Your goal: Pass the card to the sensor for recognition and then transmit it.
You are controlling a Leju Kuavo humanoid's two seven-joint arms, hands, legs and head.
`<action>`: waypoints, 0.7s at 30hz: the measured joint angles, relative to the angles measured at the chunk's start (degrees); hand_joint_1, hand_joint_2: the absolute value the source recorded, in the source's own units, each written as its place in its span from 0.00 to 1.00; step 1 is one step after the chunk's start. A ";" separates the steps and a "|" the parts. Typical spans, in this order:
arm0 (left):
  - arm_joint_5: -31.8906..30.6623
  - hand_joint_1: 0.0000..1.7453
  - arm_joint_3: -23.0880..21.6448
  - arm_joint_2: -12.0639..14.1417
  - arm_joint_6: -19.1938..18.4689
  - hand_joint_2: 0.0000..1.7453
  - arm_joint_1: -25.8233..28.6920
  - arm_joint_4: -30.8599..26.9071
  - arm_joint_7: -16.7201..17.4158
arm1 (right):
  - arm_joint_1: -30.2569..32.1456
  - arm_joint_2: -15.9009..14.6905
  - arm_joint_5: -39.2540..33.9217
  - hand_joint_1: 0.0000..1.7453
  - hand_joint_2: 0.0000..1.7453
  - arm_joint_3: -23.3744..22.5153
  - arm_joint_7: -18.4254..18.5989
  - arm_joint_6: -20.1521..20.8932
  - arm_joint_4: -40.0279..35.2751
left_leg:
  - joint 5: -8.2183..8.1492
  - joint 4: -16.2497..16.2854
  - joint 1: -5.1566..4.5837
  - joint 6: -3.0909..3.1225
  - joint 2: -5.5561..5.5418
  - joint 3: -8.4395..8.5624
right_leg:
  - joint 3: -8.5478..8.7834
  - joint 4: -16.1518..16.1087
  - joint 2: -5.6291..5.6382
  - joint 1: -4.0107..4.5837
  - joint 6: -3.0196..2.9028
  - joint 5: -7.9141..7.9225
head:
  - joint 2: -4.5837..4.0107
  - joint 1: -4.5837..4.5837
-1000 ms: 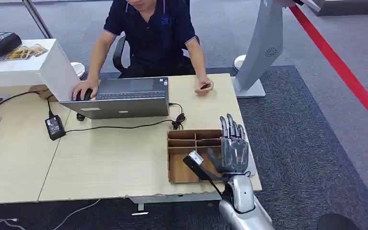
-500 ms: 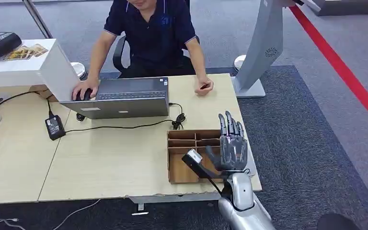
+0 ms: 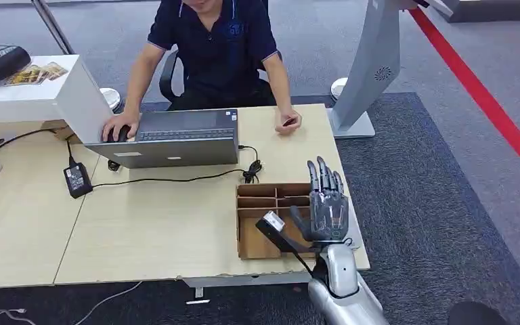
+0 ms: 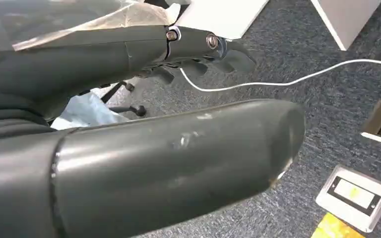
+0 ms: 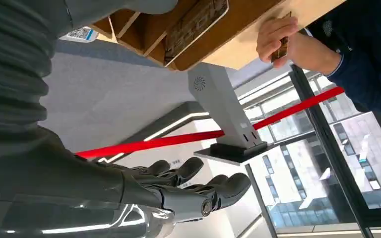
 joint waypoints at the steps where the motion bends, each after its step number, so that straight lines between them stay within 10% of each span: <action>1: 0.00 0.00 0.00 0.00 0.00 0.00 0.00 0.00 0.00 | 0.00 0.05 0.02 0.00 1.00 -0.07 0.00 0.00 0.00 | 0.00 0.00 0.00 0.00 0.00 0.00 | 0.00 0.00 0.00 0.00 0.00 0.00 | 0.00 0.00; 21: -1.05 0.00 -0.79 -0.02 -0.50 0.00 -0.03 0.00 -0.35 | -2.65 0.79 -0.63 0.00 1.00 -0.68 -0.50 0.00 2.30 | 0.00 0.00 0.00 -0.01 0.01 0.00 | 0.00 0.00 0.00 0.00 0.00 0.00 | 0.02 0.00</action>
